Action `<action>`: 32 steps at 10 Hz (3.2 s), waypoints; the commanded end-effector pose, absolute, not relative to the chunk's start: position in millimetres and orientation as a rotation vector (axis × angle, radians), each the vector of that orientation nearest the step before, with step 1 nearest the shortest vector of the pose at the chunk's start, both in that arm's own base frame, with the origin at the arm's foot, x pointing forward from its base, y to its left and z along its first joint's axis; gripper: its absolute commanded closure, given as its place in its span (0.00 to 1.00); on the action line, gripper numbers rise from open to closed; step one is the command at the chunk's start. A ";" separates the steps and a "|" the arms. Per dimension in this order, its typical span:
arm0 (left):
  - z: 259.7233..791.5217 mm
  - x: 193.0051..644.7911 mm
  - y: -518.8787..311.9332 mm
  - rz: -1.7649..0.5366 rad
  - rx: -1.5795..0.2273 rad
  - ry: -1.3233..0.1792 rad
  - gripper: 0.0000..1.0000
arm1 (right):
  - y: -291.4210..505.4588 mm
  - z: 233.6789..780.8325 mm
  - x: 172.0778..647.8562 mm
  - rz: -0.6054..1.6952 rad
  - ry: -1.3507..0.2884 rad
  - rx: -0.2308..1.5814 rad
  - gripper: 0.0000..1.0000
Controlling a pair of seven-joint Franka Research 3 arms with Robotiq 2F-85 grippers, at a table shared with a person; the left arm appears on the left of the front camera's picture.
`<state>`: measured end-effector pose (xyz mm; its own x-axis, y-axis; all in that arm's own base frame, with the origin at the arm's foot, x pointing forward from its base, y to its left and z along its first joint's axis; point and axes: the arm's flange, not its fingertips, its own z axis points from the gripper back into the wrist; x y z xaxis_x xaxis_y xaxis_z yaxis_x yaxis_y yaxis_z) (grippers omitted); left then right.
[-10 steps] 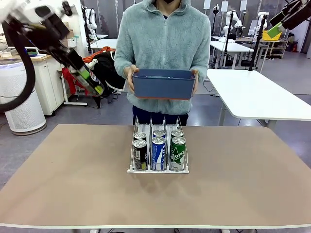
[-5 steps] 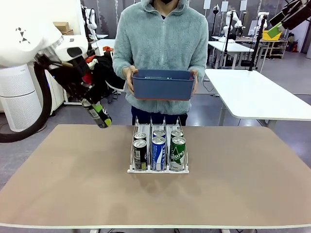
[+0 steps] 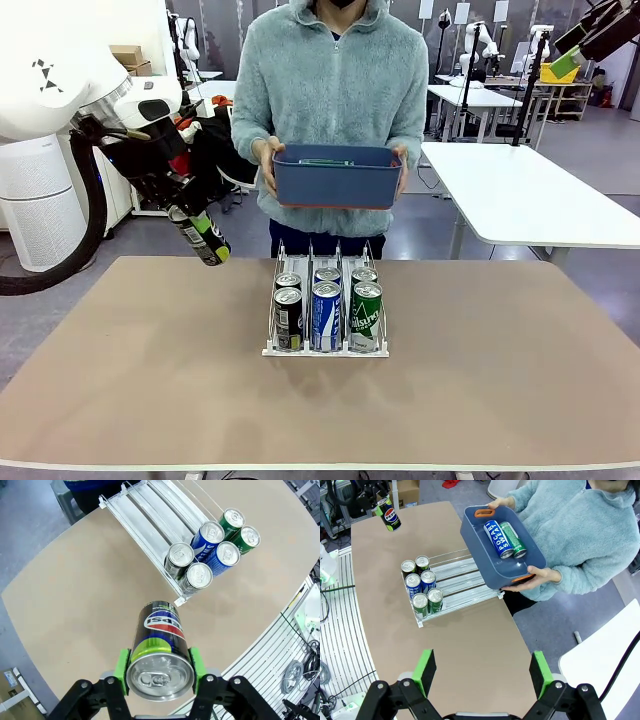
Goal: Fill the beverage cans into the dispenser.
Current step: Place the picked Pepsi coke in the line of the Automatic Can Dispenser with the same cans.
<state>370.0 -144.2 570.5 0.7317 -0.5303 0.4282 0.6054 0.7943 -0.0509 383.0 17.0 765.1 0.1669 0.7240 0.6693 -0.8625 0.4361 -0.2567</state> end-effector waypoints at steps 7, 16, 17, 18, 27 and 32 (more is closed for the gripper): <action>519.6 335.5 -223.8 -0.419 -0.061 -0.471 0.42 | 17.1 764.0 382.6 1.142 -0.820 0.196 0.00; 472.6 342.3 -242.1 -0.435 -0.123 -0.390 0.42 | 17.1 764.0 382.6 1.142 -0.820 0.196 0.00; 465.7 345.8 -247.0 -0.438 -0.145 -0.375 0.42 | 17.1 764.0 382.6 1.142 -0.820 0.196 0.00; 465.8 348.7 -257.1 -0.375 -0.153 -0.359 0.42 | 17.1 764.0 382.6 1.142 -0.820 0.196 0.00; 431.8 381.2 -303.8 -0.430 -0.075 -0.242 0.42 | 17.1 764.0 382.6 1.142 -0.820 0.196 0.00; 425.4 406.9 -305.0 -0.405 -0.025 -0.265 0.42 | 17.1 764.0 382.6 1.142 -0.820 0.196 0.00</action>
<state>389.3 -301.1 424.3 0.8857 -0.4067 0.2241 0.4195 0.9077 -0.0109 383.1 17.1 765.2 0.1668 0.7241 0.6692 -0.8625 0.4360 -0.2568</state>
